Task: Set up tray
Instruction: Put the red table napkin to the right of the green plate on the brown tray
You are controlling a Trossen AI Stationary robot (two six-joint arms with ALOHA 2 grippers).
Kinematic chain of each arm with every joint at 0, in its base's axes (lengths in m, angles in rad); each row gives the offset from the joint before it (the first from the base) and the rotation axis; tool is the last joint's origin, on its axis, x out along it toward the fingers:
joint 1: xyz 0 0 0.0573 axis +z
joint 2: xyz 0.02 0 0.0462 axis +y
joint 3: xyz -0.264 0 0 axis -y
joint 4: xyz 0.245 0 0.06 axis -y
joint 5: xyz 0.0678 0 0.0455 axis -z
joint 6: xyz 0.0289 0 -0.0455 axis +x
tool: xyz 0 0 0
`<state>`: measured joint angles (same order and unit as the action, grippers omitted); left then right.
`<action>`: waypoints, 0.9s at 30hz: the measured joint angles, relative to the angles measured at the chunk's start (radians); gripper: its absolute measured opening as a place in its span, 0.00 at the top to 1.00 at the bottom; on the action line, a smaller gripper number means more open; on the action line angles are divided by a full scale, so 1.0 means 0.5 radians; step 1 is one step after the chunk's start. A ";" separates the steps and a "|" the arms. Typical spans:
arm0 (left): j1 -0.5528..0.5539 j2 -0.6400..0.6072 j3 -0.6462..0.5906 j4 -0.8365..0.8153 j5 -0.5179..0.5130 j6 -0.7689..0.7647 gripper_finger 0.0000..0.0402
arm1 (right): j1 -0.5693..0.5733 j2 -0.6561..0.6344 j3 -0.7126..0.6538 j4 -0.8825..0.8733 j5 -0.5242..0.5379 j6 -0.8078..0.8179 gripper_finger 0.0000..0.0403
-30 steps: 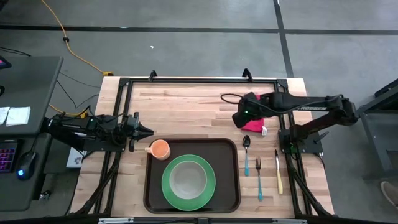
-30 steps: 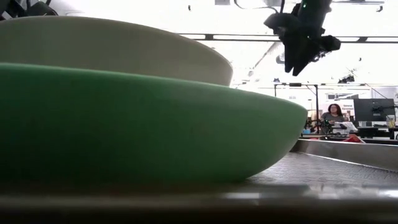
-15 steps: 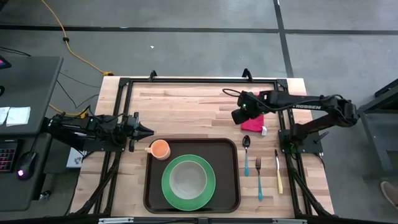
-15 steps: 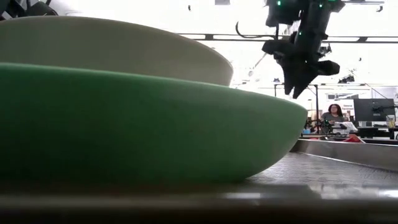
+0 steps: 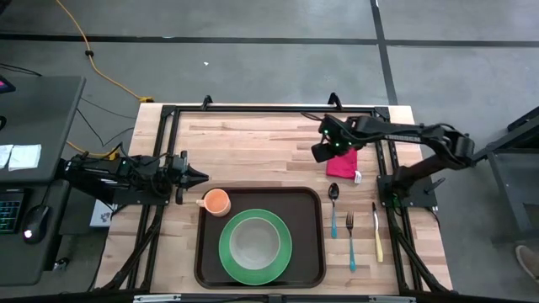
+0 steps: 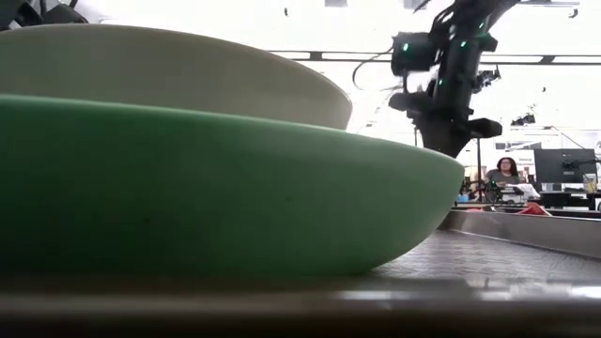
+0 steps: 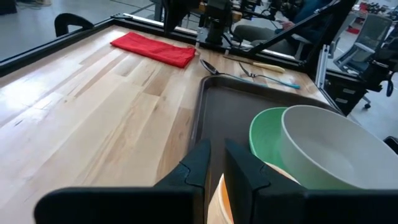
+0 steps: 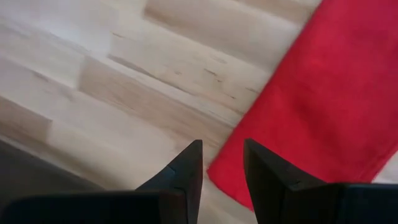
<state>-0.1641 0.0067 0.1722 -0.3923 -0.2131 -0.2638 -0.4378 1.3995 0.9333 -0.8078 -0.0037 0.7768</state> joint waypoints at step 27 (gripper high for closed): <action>0.000 0.001 0.000 -0.173 -0.141 0.001 0.82 | -0.408 0.398 0.003 0.186 -0.136 -0.173 0.77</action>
<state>-0.1639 0.0071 0.1722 -0.4791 -0.2835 -0.2634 -0.6418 1.5986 0.9348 -0.7150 -0.0716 0.6903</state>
